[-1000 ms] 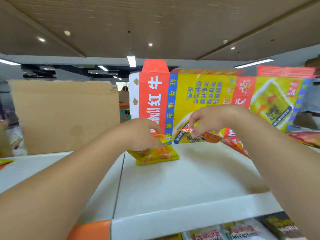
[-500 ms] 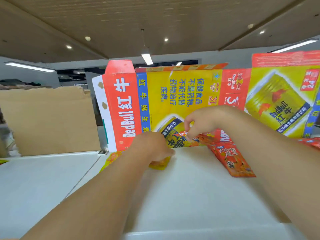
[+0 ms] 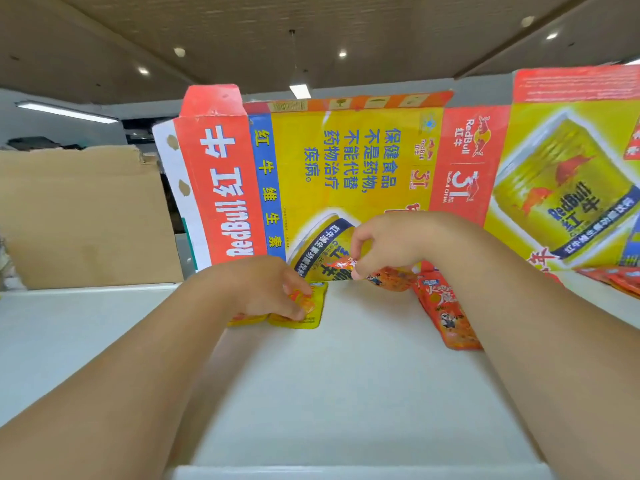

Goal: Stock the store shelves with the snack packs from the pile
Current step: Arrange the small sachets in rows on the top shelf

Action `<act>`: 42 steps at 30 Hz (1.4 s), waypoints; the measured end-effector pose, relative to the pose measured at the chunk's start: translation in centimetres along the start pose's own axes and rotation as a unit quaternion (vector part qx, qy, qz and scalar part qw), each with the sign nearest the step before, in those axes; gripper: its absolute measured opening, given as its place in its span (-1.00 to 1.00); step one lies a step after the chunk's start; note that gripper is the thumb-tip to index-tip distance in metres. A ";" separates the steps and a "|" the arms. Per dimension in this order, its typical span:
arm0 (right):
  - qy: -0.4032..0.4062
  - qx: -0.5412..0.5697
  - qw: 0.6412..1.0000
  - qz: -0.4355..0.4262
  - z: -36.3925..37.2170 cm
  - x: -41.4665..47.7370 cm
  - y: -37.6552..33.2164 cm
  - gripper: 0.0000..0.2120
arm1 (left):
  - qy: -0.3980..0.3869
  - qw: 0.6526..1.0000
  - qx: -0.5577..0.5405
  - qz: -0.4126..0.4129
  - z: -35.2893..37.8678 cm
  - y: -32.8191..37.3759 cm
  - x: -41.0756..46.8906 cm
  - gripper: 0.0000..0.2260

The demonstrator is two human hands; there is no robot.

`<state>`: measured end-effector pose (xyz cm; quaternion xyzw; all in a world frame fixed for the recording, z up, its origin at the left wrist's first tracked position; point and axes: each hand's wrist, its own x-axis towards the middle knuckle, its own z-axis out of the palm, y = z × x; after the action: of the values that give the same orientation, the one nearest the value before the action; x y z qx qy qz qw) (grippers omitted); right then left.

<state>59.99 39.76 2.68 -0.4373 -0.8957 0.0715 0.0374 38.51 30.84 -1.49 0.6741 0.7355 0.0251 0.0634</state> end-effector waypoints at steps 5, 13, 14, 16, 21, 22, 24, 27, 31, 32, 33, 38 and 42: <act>-0.009 -0.006 1.000 -0.005 0.3 -0.3 -0.1 -0.67 | 0.019 0.999 0.022 -0.013 0.1 0.5 0.1 -0.55; -0.016 0.004 1.000 -0.011 0.6 -0.4 0.0 -0.67 | 0.030 0.999 0.007 -0.030 0.5 0.2 0.5 -0.61; -0.017 0.006 1.000 -0.010 0.6 -0.4 0.1 -0.67 | 0.030 0.999 0.007 -0.028 0.5 0.1 0.5 -0.61; -0.016 0.008 1.000 -0.009 0.6 -0.4 0.2 -0.68 | 0.035 0.999 0.006 -0.019 0.6 0.0 0.5 -0.64; -0.004 0.004 1.000 -0.013 1.0 0.2 0.3 -0.68 | 0.114 0.992 -0.053 0.035 0.5 0.4 0.4 -0.67; -0.001 0.000 1.000 -0.012 1.1 0.4 0.4 -0.67 | 0.131 0.988 -0.065 0.045 0.5 0.5 0.5 -0.67; 0.006 -0.004 1.000 -0.010 1.3 0.8 0.6 -0.67 | 0.153 0.983 -0.078 0.061 0.5 0.7 0.5 -0.65; 0.016 0.002 1.000 -0.006 1.3 1.2 1.1 -0.68 | 0.164 0.979 -0.091 0.083 0.5 1.0 0.4 -0.65; 0.019 0.014 1.000 0.015 1.0 1.3 1.8 -0.66 | 0.161 0.976 -0.095 0.114 0.6 1.7 0.7 -0.66; 0.021 0.011 0.999 0.024 0.9 1.0 2.0 -0.66 | 0.164 0.974 -0.096 0.123 0.6 1.9 0.8 -0.65; 0.025 0.007 0.999 0.036 0.8 0.8 2.1 -0.65 | 0.164 0.973 -0.099 0.130 0.6 2.2 0.9 -0.64; 0.068 0.005 0.994 0.082 -0.5 -1.3 2.5 -0.67 | 0.169 0.967 -0.092 0.169 0.9 3.8 0.6 -0.60; 0.110 0.033 0.985 0.126 -0.5 -3.9 2.5 -0.66 | 0.162 0.960 -0.091 0.212 0.8 5.4 -0.4 -0.60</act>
<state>64.39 38.27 2.70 -0.5504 -0.8210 0.0563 0.1408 44.02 30.93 -1.64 0.7926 0.5711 0.2136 -0.0020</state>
